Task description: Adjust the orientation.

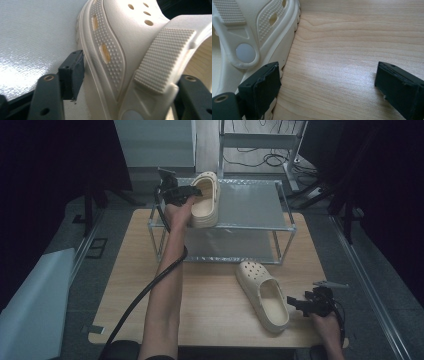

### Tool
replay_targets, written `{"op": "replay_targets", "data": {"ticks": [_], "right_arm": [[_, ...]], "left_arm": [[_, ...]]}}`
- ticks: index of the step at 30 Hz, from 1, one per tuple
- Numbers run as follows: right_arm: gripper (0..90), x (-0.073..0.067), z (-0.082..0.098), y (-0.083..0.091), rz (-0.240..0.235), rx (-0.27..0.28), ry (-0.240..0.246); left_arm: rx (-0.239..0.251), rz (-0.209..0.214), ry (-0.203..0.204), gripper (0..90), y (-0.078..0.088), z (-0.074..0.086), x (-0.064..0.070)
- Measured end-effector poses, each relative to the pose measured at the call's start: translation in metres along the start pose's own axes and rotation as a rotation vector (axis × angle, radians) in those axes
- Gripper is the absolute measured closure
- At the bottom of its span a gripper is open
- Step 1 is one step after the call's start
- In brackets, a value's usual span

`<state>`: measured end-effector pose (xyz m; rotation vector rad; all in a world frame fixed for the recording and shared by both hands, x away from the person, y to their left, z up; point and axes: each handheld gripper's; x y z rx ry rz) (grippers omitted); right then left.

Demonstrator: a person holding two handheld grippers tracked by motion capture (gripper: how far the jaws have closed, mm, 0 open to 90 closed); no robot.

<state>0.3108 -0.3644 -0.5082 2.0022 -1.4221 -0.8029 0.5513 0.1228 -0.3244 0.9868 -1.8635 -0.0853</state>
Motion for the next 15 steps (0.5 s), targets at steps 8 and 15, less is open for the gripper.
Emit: {"op": "replay_targets", "data": {"ticks": [8, 15], "right_arm": [[6.3, 0.0, 0.0, 0.0, -0.001, 0.0, -0.001], [6.4, 0.0, 0.0, 0.0, -0.006, 0.001, -0.002]], "left_arm": [[-0.021, 0.041, -0.043, 20.1, -0.001, 0.0, 0.004], [-0.037, 0.105, -0.099, 17.5, 0.009, 0.0, 0.006]]}}
Point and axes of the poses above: each handheld gripper's, and its own axes: y roughly backward along the jaws, z roughly out of its underside, x roughly to its right, and after that the axes turned 10 degrees about z, right-handed
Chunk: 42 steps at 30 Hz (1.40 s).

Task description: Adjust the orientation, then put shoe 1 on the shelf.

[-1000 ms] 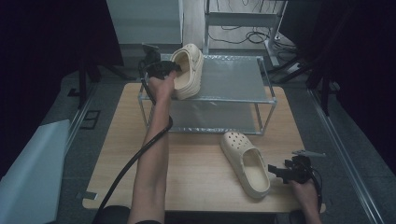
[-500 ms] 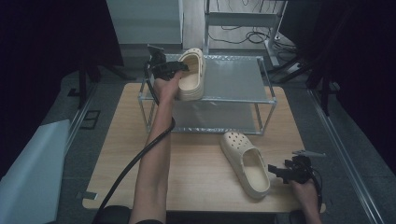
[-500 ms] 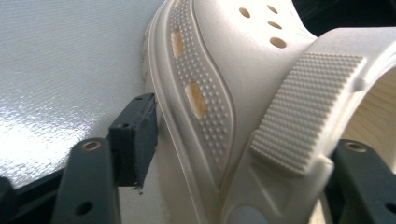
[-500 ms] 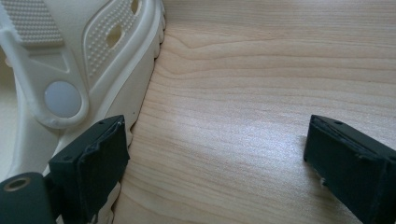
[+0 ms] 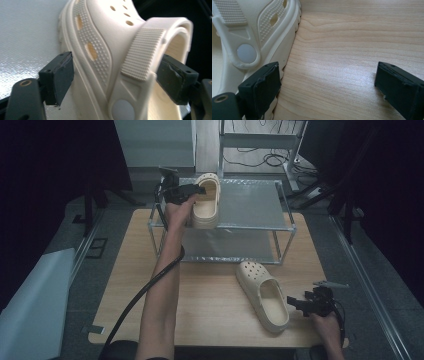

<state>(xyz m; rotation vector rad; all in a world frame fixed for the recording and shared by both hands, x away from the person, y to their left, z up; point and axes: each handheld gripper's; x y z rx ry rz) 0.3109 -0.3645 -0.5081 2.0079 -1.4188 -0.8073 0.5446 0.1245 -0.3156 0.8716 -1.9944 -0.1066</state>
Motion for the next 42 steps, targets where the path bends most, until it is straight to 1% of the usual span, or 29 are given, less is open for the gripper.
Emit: {"op": "replay_targets", "data": {"ticks": [1, 2, 3, 4, 5, 7, 11, 13, 14, 15, 16, 18, 19, 24, 26, 31, 36, 42], "right_arm": [[6.4, 0.0, 0.0, 0.0, 0.0, 0.001, 0.0], [6.4, -0.001, 0.0, 0.0, -0.002, 0.005, 0.0], [6.4, -0.001, 0.0, 0.001, -0.003, 0.006, 0.0], [6.4, -0.001, 0.0, 0.001, -0.003, 0.006, 0.0], [6.3, -0.001, 0.0, 0.001, -0.002, 0.009, 0.002], [6.5, -0.001, 0.0, 0.001, -0.003, 0.01, 0.003], [6.5, -0.001, 0.0, 0.001, -0.004, 0.012, 0.007], [6.5, -0.001, -0.001, 0.002, -0.004, 0.013, 0.01], [6.6, -0.001, -0.001, 0.002, -0.006, 0.015, 0.01], [6.6, -0.001, -0.001, 0.002, -0.006, 0.015, 0.01], [6.8, -0.002, -0.001, 0.002, -0.007, 0.017, 0.011], [7.2, -0.002, -0.001, 0.003, -0.008, 0.021, 0.017], [7.3, -0.003, -0.001, 0.003, -0.012, 0.028, 0.025], [7.4, -0.005, -0.001, 0.004, -0.01, 0.029, 0.035], [7.4, -0.004, -0.001, 0.004, -0.009, 0.029, 0.035], [7.4, -0.004, -0.001, 0.003, -0.009, 0.029, 0.033], [7.4, -0.004, -0.001, 0.004, -0.009, 0.03, 0.025], [7.0, -0.003, 0.0, 0.003, -0.013, 0.022, 0.018]], "left_arm": [[-0.008, 0.003, -0.015, 16.6, 0.001, 0.0, 0.001], [-0.019, 0.003, -0.053, 15.6, 0.003, 0.002, 0.004], [-0.026, 0.01, -0.07, 14.7, 0.004, 0.003, 0.005], [-0.026, 0.01, -0.07, 14.5, 0.004, 0.003, 0.005], [-0.042, 0.015, -0.1, 14.4, 0.005, 0.005, 0.007], [-0.05, 0.018, -0.121, 14.0, 0.007, 0.006, 0.008], [-0.044, 0.024, -0.136, 13.1, 0.012, 0.008, 0.009], [-0.042, 0.025, -0.142, 9.3, 0.013, 0.009, 0.009], [-0.052, 0.029, -0.16, 7.0, 0.016, 0.011, 0.01], [-0.052, 0.029, -0.16, 4.9, 0.016, 0.011, 0.01], [-0.057, 0.023, -0.175, 4.9, 0.017, 0.012, 0.011], [-0.059, 0.021, -0.191, 1.6, 0.019, 0.014, 0.012], [-0.053, 0.028, -0.195, 0.0, 0.021, 0.015, 0.012], [-0.044, 0.039, -0.22, 0.0, 0.029, 0.019, 0.015], [-0.039, 0.052, -0.231, 0.0, 0.032, 0.021, 0.017], [-0.048, 0.066, -0.265, 0.0, 0.039, 0.026, 0.022], [-0.059, 0.088, -0.285, 0.0, 0.043, 0.032, 0.026], [-0.075, 0.097, -0.309, 0.0, 0.048, 0.043, 0.029]]}}
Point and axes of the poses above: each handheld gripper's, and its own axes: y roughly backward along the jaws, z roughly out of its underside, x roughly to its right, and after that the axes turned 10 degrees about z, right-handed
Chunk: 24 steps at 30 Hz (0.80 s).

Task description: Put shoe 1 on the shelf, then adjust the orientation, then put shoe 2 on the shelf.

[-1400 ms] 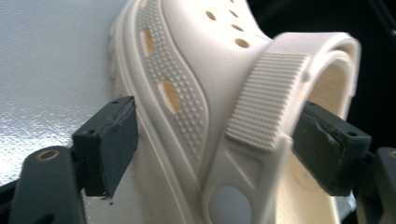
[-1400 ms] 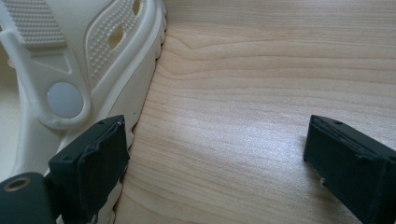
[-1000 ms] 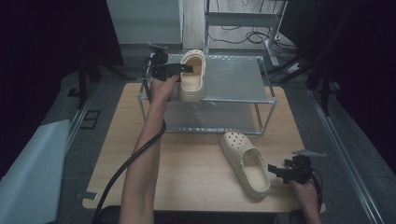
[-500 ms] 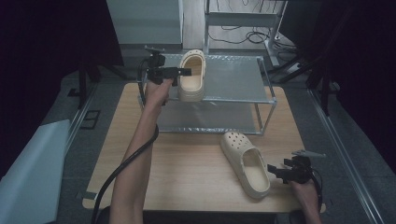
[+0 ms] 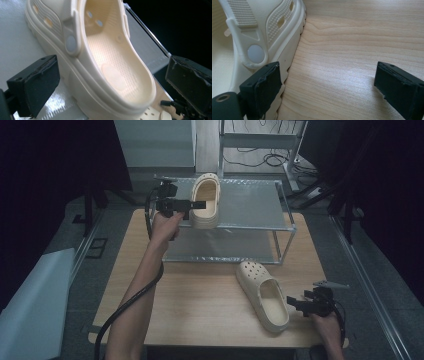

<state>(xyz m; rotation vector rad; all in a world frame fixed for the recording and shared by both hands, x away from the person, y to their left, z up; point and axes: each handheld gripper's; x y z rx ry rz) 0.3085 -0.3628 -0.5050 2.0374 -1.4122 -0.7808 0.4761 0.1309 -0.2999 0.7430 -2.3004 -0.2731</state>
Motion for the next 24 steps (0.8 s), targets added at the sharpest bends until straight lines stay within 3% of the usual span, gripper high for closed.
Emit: {"op": "replay_targets", "data": {"ticks": [15, 24], "right_arm": [[6.7, 0.001, 0.0, 0.0, 0.001, -0.001, 0.003], [6.4, 0.001, 0.0, 0.0, 0.004, 0.006, 0.004]], "left_arm": [[-0.007, 0.045, -0.031, 0.0, 0.015, 0.034, 0.012], [-0.021, 0.06, -0.044, 0.0, 0.023, 0.062, 0.012]]}}
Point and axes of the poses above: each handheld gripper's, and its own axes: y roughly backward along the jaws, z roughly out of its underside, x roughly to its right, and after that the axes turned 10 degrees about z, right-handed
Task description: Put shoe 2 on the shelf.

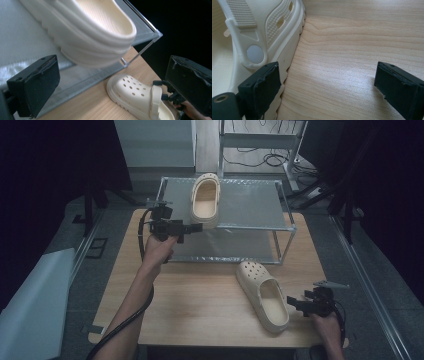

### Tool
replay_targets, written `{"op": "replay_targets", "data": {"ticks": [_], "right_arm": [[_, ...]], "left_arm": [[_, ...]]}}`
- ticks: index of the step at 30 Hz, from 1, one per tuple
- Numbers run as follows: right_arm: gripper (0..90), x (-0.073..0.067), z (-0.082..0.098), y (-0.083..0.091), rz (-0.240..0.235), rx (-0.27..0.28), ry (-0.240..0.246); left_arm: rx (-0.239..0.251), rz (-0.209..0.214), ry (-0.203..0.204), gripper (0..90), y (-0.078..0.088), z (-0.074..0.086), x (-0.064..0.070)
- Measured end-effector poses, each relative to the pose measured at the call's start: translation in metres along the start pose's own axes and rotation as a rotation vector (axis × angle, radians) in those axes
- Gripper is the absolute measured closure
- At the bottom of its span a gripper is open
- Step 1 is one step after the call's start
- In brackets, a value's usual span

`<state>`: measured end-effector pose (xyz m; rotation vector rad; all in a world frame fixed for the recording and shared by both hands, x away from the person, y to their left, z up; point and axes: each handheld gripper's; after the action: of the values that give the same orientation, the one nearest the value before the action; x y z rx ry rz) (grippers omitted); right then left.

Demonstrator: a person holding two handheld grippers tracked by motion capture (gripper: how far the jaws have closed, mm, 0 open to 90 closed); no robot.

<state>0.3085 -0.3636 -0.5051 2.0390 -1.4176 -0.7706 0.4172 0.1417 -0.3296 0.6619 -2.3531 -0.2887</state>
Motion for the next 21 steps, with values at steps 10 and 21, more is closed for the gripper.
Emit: {"op": "replay_targets", "data": {"ticks": [10, 21], "right_arm": [[4.8, 0.0, 0.0, 0.002, 0.0, 0.009, -0.001], [4.8, 0.0, 0.0, 0.005, 0.012, 0.03, -0.001]], "left_arm": [[0.0, 0.01, -0.023, 0.0, 0.006, 0.033, 0.001], [-0.001, -0.016, -0.086, 0.0, 0.012, 0.076, -0.01]]}}
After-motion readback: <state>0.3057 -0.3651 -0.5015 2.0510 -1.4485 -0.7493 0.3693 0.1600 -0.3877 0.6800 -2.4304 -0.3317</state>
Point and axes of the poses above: each handheld gripper's, and its own axes: y roughly backward along the jaws, z roughly out of its underside, x roughly to its right, and after that the axes turned 10 degrees about z, right-handed
